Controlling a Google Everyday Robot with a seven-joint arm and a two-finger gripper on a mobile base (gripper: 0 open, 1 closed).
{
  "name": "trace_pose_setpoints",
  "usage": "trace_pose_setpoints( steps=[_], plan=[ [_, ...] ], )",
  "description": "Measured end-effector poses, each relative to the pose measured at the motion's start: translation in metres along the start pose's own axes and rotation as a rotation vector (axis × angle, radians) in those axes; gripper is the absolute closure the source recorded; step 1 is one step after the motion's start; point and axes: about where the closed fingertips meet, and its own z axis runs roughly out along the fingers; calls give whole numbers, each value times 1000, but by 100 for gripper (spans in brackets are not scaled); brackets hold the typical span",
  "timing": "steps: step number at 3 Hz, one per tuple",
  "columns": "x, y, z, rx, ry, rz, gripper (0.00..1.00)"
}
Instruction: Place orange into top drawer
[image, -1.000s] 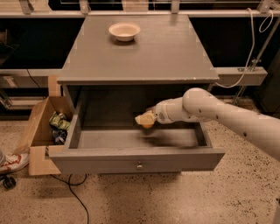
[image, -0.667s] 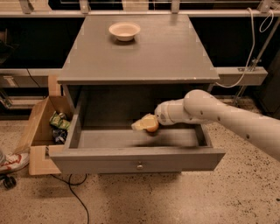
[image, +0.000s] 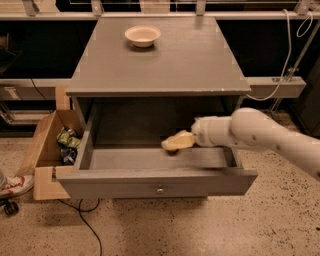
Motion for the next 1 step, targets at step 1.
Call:
trace_pose_setpoints(
  steps=[1],
  plan=[
    [8,-20,-66,74,-78,43,0]
  ],
)
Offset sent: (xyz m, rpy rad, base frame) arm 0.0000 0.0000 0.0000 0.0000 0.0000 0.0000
